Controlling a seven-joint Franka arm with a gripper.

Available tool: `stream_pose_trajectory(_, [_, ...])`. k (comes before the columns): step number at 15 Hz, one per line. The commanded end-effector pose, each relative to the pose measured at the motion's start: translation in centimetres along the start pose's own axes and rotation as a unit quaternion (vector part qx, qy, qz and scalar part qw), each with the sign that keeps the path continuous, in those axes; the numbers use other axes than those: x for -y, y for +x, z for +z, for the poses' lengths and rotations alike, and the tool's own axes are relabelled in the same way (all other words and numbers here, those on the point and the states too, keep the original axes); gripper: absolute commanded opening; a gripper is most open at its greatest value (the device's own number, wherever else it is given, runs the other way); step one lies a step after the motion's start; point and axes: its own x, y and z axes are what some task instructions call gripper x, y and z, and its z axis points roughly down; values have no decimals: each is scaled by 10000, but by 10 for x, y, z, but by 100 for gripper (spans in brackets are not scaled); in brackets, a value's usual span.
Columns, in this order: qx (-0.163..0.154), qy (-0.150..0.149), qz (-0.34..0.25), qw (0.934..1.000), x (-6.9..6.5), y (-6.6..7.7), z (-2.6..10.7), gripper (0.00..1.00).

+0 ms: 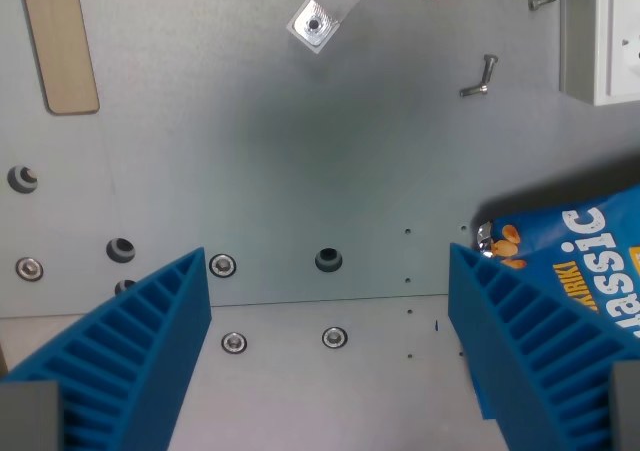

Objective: Rotate around base negative z

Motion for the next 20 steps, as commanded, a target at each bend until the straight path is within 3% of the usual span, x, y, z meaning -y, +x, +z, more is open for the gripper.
stream_pose_trajectory(1, [-26,3,69,10000,0,0,-2,100])
stream_pose_trajectory(10, [-23,10,668,9978,0,0,-2,100])
stream_pose_trajectory(20, [-19,19,1331,9911,0,0,-2,100])
